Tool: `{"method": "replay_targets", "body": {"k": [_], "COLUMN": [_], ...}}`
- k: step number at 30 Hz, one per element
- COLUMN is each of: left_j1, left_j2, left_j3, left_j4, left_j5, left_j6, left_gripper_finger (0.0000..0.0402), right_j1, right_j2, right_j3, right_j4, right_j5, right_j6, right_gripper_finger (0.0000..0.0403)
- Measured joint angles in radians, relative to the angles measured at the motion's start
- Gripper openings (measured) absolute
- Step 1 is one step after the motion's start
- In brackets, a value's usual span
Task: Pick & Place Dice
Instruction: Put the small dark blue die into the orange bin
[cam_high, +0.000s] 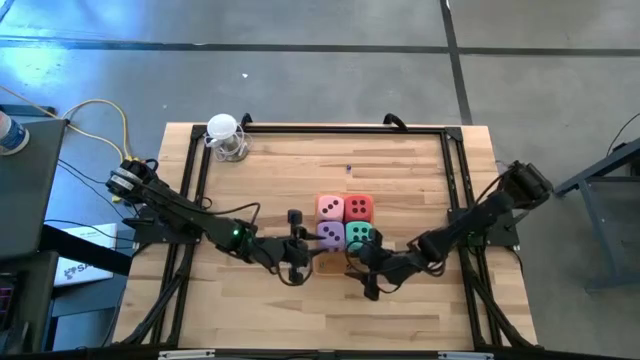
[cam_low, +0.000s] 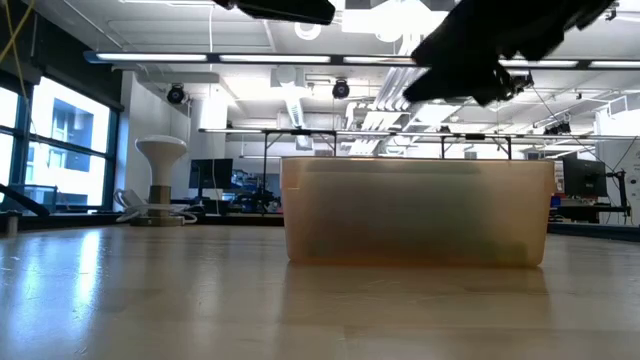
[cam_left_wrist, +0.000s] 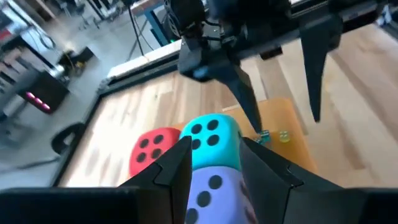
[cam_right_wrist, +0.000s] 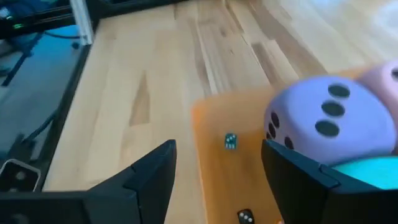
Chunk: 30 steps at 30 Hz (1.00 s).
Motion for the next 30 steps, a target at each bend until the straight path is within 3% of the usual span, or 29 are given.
{"method": "replay_targets", "body": {"k": [10,18,21,27,30], "left_j1": [-0.034,-0.076,-0.085,-0.082,-0.071], "left_j2": [0.0,0.001,0.001,0.001,0.001], "left_j3": [0.0,-0.001,-0.001,-0.001,-0.001], "left_j4": [-0.079,-0.113,-0.112,-0.111,-0.111], "left_j5": [0.026,0.026,0.026,0.087,0.127], "left_j6": [-0.22,-0.31,-0.313,-0.313,-0.313], "left_gripper_finger": [0.0127,0.0127,0.0127,0.0127,0.0127], "right_j1": [-0.078,-0.283,-0.43,-0.723,-0.831], "right_j2": [-0.258,-0.434,-0.46,-0.439,-0.417], "right_j3": [-0.001,-0.001,-0.001,-0.001,-0.001], "right_j4": [-0.107,-0.3,-0.345,-0.379,-0.38], "right_j5": [0.004,-0.018,-0.075,-0.355,-0.424], "right_j6": [-0.103,-0.294,-0.306,-0.332,-0.336], "right_gripper_finger": [0.0229,0.0229,0.0229,0.0229,0.0229]}}
